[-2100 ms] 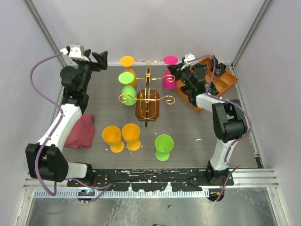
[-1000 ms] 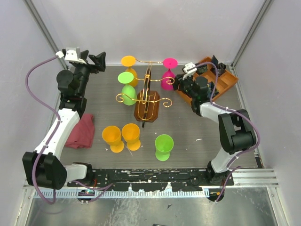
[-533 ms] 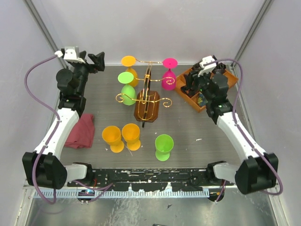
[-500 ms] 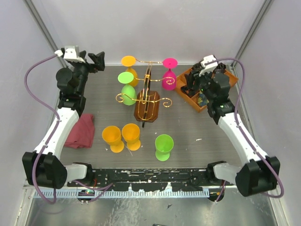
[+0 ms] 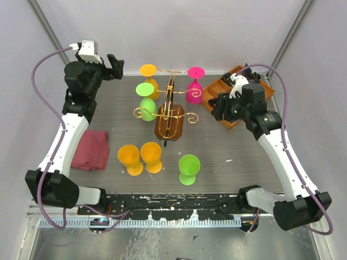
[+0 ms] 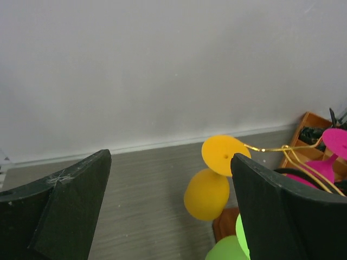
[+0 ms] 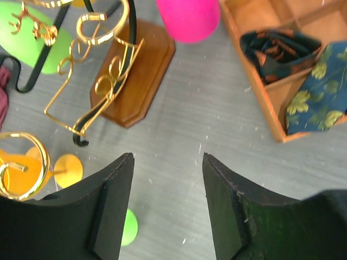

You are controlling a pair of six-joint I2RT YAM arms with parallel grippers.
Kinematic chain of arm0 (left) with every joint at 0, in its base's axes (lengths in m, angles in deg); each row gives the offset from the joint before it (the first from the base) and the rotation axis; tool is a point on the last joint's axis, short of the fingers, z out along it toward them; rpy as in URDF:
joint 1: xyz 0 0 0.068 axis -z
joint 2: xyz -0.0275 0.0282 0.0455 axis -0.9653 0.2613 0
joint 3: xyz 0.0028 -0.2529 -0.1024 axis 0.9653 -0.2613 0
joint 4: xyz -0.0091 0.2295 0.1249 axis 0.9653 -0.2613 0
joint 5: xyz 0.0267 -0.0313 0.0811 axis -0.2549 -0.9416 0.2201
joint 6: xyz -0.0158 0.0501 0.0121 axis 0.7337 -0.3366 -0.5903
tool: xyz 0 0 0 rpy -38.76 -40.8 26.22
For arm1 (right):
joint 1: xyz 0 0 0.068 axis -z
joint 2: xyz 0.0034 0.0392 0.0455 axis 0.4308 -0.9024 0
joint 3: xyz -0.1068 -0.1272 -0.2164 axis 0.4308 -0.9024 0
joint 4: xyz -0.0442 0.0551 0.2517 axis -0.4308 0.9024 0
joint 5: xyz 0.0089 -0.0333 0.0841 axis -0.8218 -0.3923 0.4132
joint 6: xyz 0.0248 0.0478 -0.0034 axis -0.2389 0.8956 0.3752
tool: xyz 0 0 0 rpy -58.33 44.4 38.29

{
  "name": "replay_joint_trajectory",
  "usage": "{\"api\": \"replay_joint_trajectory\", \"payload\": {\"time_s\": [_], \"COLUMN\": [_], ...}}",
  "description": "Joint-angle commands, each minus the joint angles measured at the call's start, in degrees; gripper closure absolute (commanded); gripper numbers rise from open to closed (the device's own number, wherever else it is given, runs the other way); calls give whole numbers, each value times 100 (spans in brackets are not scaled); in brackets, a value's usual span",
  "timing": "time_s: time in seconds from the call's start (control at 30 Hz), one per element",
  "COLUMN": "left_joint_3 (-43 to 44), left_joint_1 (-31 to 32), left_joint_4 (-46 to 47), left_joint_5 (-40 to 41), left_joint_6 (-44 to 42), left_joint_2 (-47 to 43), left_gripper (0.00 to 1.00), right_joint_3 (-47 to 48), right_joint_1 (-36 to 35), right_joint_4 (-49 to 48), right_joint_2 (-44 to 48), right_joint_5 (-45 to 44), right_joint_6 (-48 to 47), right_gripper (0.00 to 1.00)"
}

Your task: Place the wine glass upside down on the wine glass rack

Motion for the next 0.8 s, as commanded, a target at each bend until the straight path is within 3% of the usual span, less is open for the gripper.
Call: {"api": "replay_joint_trajectory", "payload": {"time_s": [0.0, 0.23, 0.37, 0.5, 0.53, 0.77], "left_joint_3": [281, 193, -369, -685, -747, -989], "left_joint_1": [-24, 15, 110, 191, 190, 274], "left_joint_4": [-1621, -4476, -5130, -6018, -6201, -7134], "left_joint_5": [100, 544, 445, 441, 447, 344], "left_joint_6": [-210, 354, 865, 1212, 1269, 1384], "left_joint_2": [-338, -1314, -2119, -2727, -2814, -3112], "left_gripper": [2, 2, 2, 2, 2, 2], "right_joint_3": [790, 2249, 2594, 2636, 2629, 2673], "right_joint_1": [-151, -155, -153, -114, -102, -15], "right_joint_4": [876, 1166, 1109, 1024, 996, 925], "right_joint_2": [133, -701, -1055, -1198, -1203, -1271], "right_joint_5": [-414, -952, -1251, -1883, -2013, -2416], "right_joint_6": [74, -167, -159, 182, 251, 258], "right_gripper": [41, 39, 32, 3, 0, 0]}}
